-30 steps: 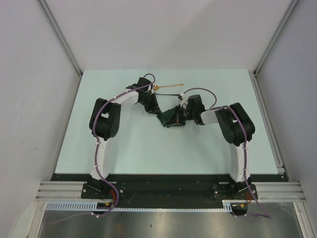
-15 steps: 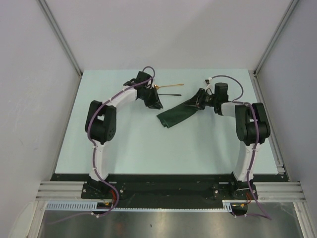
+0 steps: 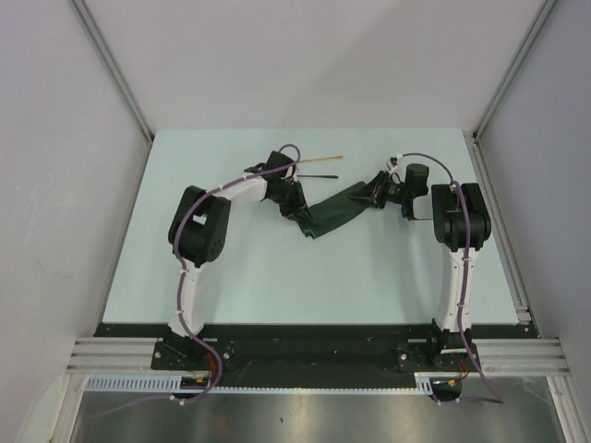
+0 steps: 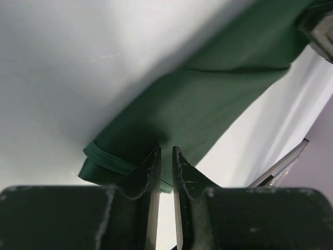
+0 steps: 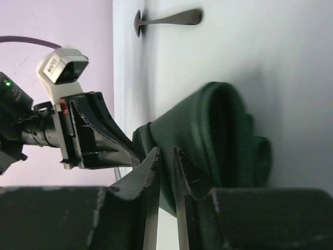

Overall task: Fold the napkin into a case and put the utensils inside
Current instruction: Smooth out the smaller rectangle-folded napkin at the center of the board.

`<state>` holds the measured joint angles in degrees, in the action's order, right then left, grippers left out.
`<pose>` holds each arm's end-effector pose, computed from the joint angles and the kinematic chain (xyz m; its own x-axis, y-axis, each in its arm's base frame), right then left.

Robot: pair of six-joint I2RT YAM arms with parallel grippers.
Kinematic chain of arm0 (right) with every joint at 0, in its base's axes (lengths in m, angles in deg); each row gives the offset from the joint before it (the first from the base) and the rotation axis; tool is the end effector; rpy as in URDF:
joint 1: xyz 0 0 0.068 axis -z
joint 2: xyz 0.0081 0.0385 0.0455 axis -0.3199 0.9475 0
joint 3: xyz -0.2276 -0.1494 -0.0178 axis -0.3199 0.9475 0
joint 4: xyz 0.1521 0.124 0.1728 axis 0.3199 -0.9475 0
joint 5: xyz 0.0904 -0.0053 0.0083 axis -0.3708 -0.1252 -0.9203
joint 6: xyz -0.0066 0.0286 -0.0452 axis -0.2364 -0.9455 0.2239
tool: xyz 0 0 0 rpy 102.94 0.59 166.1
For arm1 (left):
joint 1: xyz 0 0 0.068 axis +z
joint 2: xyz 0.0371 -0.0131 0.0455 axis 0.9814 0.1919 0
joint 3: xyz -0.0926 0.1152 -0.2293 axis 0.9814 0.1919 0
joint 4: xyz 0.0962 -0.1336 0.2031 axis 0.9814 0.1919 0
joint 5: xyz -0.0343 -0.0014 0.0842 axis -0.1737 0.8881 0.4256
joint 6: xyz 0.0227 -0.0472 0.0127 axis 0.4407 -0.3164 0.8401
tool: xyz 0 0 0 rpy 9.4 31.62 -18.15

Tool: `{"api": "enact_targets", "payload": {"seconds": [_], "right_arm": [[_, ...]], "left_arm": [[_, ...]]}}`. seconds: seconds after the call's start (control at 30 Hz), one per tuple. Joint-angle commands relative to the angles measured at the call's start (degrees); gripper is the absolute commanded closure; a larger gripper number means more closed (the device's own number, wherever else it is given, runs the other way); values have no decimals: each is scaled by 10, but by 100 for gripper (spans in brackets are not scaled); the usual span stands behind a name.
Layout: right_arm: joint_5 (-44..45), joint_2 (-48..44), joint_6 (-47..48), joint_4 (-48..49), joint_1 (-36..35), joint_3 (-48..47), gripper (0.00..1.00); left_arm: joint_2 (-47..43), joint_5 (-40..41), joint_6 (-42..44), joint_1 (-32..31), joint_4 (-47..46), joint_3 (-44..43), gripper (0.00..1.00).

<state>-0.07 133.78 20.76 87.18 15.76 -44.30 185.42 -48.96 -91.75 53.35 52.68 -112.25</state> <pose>0.4471 0.0519 0.0935 -0.8627 0.3905 -0.3213 -0.1764 0.3632 0.9149 0.4086 -0.2137 0.1527 -0.9808 -0.1455 -0.1299 -0.0357 0.7886 -0.6138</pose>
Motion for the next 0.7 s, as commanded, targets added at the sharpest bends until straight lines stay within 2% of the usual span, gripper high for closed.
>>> {"api": "enact_targets", "payload": {"seconds": [0.0,0.17,0.3,0.37,0.43,0.47,0.6,0.67], "right_arm": [[-15,26,-21,59,13,-15,81],[-18,22,-28,74,18,-8,82],[-20,-6,-33,58,25,-13,80],[-12,-32,-18,32,25,-19,76],[16,-60,39,-55,25,-43,68],[31,-68,69,-140,25,-57,65],[116,-86,156,-281,22,-125,54],[141,-98,182,-335,19,-147,52]], "left_arm": [[7,20,11,4,5,-11,82],[0,31,25,9,26,-42,82],[-29,17,27,15,21,-56,77],[-50,8,24,24,1,-56,73],[-63,8,24,35,-14,-56,67],[-72,12,24,40,-29,-55,65],[-69,54,34,62,-40,-78,57],[-57,117,45,66,-26,-114,55]]}}
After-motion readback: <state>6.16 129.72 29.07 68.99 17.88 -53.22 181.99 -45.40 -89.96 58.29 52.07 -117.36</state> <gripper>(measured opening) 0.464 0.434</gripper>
